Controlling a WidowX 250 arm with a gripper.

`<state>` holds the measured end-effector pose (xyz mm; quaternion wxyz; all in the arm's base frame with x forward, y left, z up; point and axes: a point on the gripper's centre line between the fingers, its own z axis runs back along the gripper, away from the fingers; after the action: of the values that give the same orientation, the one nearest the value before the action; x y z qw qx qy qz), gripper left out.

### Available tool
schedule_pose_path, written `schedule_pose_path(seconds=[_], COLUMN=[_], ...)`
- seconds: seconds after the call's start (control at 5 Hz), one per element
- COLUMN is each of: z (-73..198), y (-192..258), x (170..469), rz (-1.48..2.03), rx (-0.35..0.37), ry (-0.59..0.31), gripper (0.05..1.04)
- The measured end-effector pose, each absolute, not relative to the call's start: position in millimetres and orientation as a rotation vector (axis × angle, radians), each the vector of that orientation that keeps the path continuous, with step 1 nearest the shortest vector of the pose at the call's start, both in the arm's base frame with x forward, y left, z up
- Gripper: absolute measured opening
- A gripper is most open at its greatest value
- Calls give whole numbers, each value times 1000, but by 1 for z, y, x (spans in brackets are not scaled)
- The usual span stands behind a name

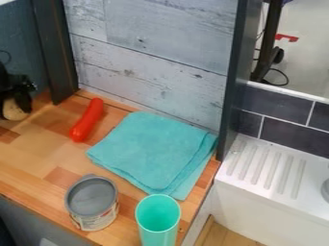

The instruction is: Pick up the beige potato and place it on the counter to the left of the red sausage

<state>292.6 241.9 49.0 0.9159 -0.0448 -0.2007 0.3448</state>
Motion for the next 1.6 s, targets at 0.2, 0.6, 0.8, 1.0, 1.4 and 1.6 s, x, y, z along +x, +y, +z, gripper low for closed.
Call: schedule_pose_path(seconds=[0.2,0.6,0.8,1.0,1.4,1.6], z=[43,29,23,16,15,21], y=[239,215,211,213,206,205], x=[316,338,339,338,335,330], rz=[688,651,651,659,675,675], rx=[-147,-255,-251,-247,-226,-196], ry=[-434,-372,-333,-292,-210,-217], gripper=[625,625,625,611,944,999])
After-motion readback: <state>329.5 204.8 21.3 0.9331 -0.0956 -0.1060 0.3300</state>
